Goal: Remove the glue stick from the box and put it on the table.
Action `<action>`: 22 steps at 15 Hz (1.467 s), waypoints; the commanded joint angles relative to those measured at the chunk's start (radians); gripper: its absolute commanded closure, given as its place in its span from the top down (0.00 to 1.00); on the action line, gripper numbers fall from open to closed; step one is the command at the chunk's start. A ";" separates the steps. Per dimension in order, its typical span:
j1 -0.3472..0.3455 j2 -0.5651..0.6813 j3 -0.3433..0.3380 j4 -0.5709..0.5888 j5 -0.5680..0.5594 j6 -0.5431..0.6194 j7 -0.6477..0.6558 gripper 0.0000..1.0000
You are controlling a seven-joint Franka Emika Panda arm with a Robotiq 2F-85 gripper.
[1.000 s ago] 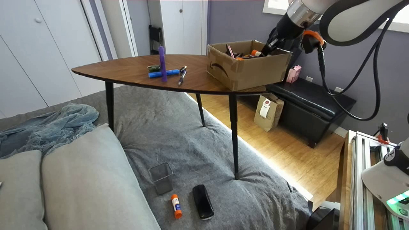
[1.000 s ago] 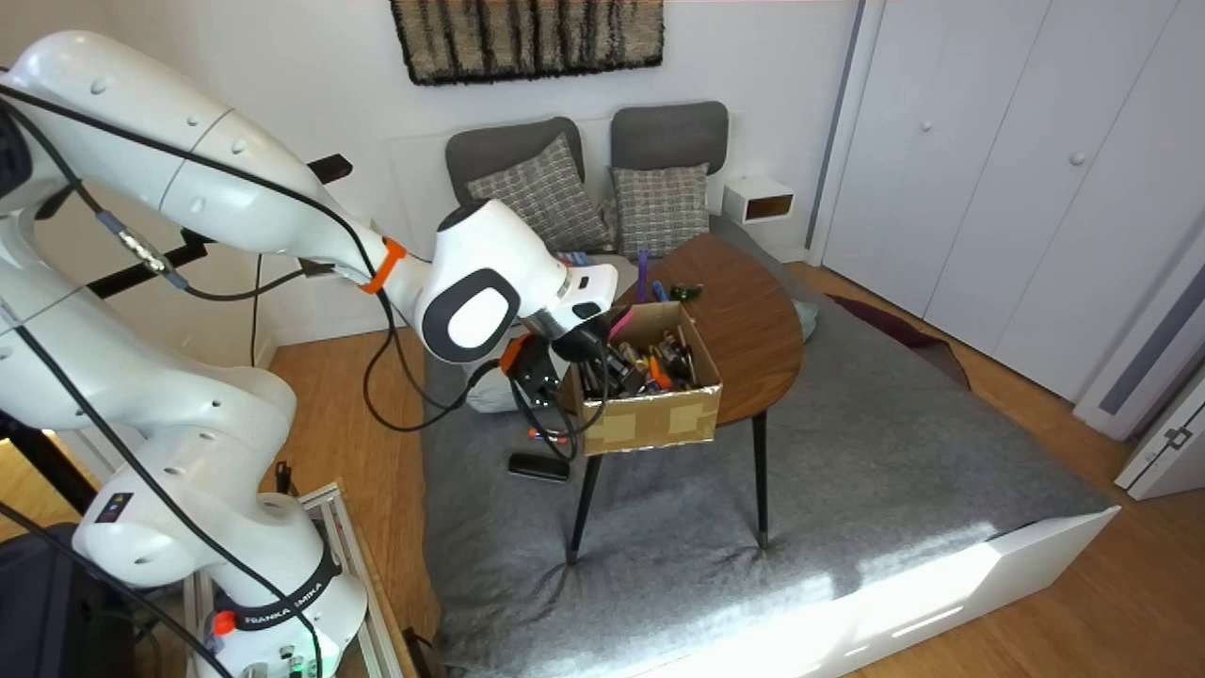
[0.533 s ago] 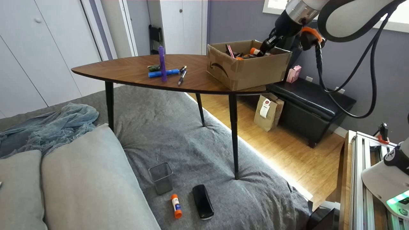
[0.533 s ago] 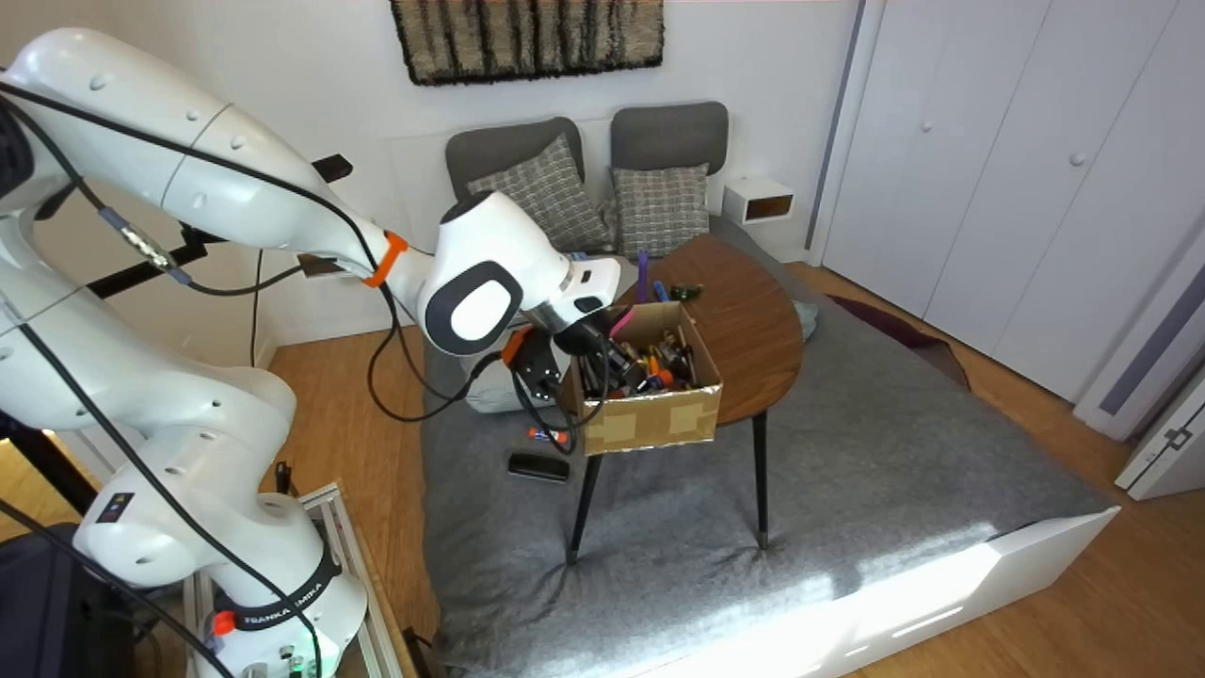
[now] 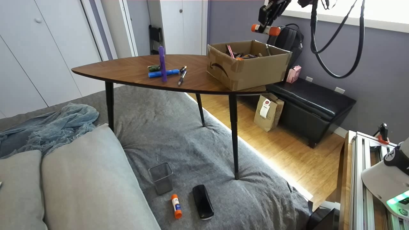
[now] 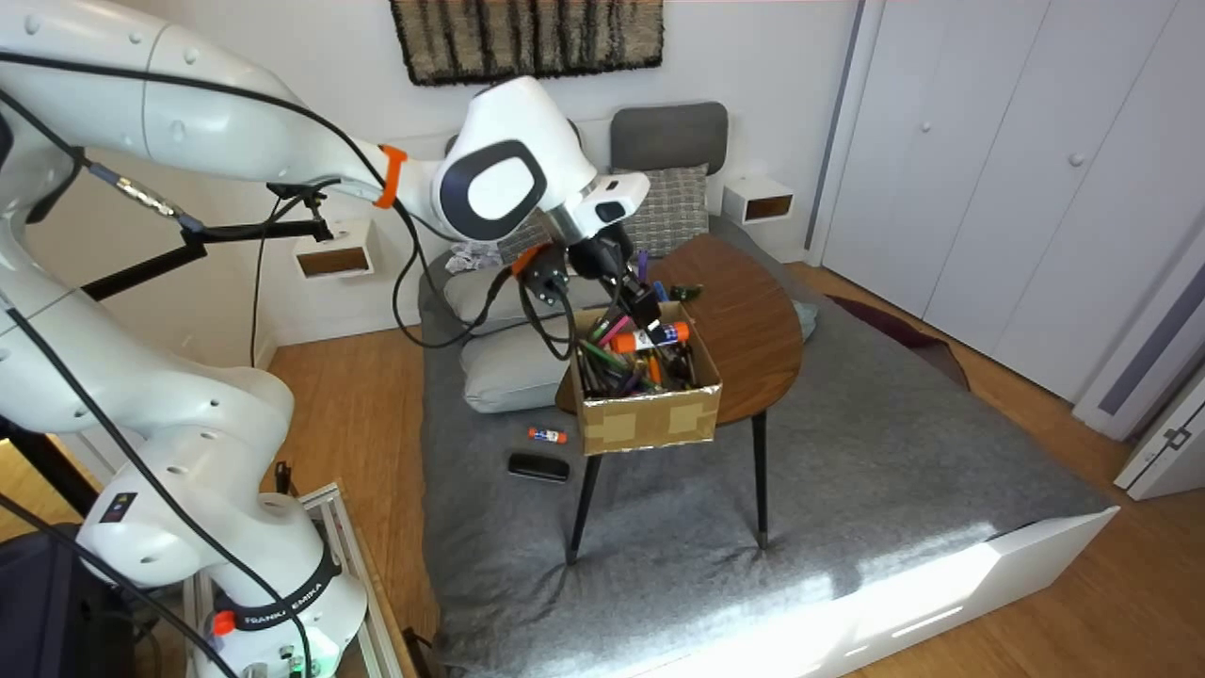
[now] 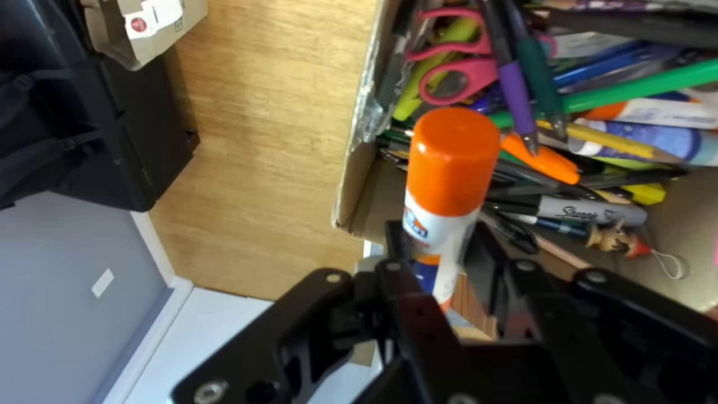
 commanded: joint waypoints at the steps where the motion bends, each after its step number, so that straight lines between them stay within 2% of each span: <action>1: 0.034 0.074 0.026 0.196 0.143 -0.277 -0.004 0.11; 3: 0.059 0.115 0.031 0.313 0.208 -0.437 -0.002 0.10; 4: 0.208 0.161 -0.090 0.376 0.172 -0.514 0.049 0.10; 6: 0.280 0.210 -0.137 0.493 0.230 -0.629 0.064 0.09; 7: 0.302 0.131 -0.160 0.357 0.154 -0.527 0.066 0.30; 8: 0.331 0.154 -0.181 0.407 0.172 -0.570 0.069 0.30; 10: 0.350 0.187 -0.196 0.457 0.184 -0.599 0.071 0.30; 14: 0.351 0.208 -0.202 0.466 0.187 -0.600 0.069 0.30; 15: 0.352 0.208 -0.202 0.467 0.187 -0.600 0.069 0.08; 18: 0.408 0.316 -0.232 0.606 0.260 -0.774 0.085 0.08; 22: 0.464 0.482 -0.250 0.798 0.286 -0.991 0.211 0.08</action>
